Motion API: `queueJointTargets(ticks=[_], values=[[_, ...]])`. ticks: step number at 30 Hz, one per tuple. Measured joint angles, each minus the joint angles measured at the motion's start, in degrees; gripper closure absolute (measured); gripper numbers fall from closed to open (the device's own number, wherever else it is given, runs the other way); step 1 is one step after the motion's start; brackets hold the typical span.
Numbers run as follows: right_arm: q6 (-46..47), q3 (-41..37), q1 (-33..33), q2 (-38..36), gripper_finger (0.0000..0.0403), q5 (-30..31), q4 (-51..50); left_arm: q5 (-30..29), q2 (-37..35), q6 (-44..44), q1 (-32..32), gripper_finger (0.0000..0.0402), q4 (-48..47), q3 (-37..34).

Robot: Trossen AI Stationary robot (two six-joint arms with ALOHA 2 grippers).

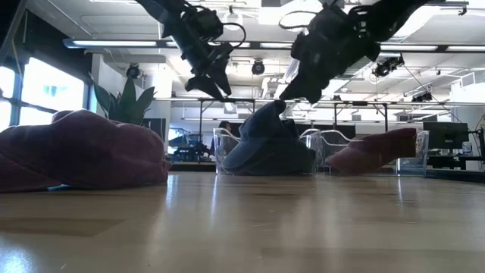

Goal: Pick & Place hat
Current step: Put the dark blue cap into the left transparent bin

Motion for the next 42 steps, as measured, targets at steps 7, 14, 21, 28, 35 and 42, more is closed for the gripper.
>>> queueJointTargets(ticks=[7,14,21,28,35,42], values=[[6.7,-6.9,-0.2,0.0,0.0397,2.4,13.3,0.2,0.0,4.2,-0.2,0.0229,1.0,0.0],[7.0,-5.6,0.0,6.8,0.0400,3.7,19.2,1.3,0.1,5.3,-0.2,0.0229,0.7,0.0],[6.9,-0.6,-1.6,10.9,0.0401,21.0,15.8,1.3,0.1,6.5,-0.2,0.0229,1.5,0.0],[10.7,-0.4,-5.4,10.1,0.0401,12.1,2.8,4.7,0.0,6.8,-0.2,0.0229,1.6,0.0],[11.2,3.2,-5.8,6.5,0.0400,7.4,0.5,5.6,0.0,8.7,-0.2,0.0229,2.2,0.0],[11.6,12.2,-8.6,1.4,0.0402,-6.1,-5.2,8.9,0.0,4.3,0.8,0.0229,1.9,0.0]])
